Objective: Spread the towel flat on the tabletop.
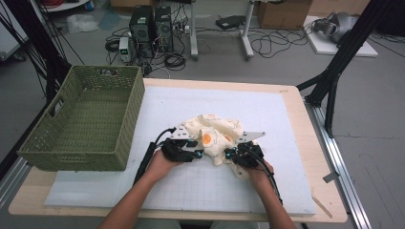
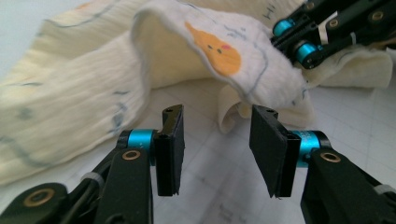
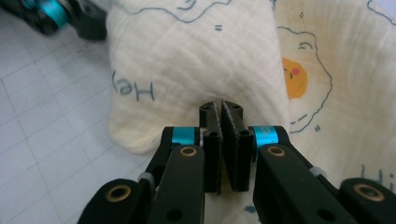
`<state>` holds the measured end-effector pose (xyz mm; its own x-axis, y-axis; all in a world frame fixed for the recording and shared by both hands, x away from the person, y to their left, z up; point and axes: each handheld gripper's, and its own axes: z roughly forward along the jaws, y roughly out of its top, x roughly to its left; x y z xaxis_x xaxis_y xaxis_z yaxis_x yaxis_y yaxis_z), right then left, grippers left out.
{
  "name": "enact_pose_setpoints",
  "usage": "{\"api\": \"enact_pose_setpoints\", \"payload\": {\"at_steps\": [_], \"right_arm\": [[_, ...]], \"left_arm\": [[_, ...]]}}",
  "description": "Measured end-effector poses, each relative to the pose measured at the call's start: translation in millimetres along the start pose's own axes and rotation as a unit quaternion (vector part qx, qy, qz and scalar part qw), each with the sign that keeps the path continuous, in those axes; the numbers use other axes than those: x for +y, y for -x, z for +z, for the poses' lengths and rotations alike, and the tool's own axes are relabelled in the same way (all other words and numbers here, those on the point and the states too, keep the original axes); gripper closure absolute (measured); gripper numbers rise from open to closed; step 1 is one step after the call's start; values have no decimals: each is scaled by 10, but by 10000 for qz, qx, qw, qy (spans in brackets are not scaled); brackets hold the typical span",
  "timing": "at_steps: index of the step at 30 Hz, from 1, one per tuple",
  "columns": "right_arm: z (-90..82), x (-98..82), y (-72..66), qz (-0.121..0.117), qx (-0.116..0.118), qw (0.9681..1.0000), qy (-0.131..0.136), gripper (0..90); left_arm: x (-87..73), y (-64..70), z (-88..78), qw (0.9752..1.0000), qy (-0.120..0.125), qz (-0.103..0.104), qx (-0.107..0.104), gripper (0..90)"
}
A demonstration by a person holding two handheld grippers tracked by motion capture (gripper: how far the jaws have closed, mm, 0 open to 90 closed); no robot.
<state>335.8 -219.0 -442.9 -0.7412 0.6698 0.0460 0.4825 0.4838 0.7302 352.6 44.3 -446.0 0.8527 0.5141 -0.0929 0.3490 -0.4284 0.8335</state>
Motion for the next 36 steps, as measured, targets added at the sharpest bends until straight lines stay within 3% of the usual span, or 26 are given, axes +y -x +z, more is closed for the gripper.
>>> {"api": "enact_pose_setpoints", "payload": {"at_steps": [3, 6, 9, 12, 17, 21, 24, 25, 27, 28, 31, 32, 36], "right_arm": [[-1, -1, -2, 24, -8, 10000, 1, 863], [2, -2, 4, 14, -7, 10000, 21, 854], [2, -2, 12, 31, -4, 10000, 29, 849], [-1, -4, 12, 45, 0, 10000, 32, 848], [0, -5, 14, 23, 4, 10000, 31, 848], [1, -3, 8, 39, 6, 10000, 24, 847], [2, -1, 3, 27, -17, 10000, 22, 846], [2, -1, 2, 25, -19, 10000, 21, 845], [1, 0, 0, 32, -25, 10000, 20, 836], [-1, 1, 1, -1, -30, 10000, 28, 817], [-26, 15, -41, -40, -48, 10000, 65, 708], [-56, 23, -62, -59, -68, 9999, 140, 676], [-178, 30, -58, -57, -139, 9989, 450, 649]], "left_arm": [[16, 36, 116, 9996, -251, 106, 103, 513], [33, 65, 120, 9996, -173, 212, 77, 525], [44, 133, 136, 9989, -50, 408, -217, 541], [41, 178, 133, 9972, -88, 446, -591, 519], [58, 171, -3, 9976, 15, 462, -520, 494], [54, 179, -70, 9964, 169, 318, -765, 448], [46, 211, -30, 9969, 96, 394, -676, 438], [42, 215, 3, 9979, 8, 388, -521, 441], [47, 199, 63, 9989, -112, 315, -319, 468], [48, 198, 80, 9990, -167, 361, -192, 523], [43, 184, 74, 9985, -302, 457, -36, 792], [40, 170, 57, 9988, -308, 384, -84, 859], [-11, 91, -106, 9996, -252, 107, -102, 876]]}}
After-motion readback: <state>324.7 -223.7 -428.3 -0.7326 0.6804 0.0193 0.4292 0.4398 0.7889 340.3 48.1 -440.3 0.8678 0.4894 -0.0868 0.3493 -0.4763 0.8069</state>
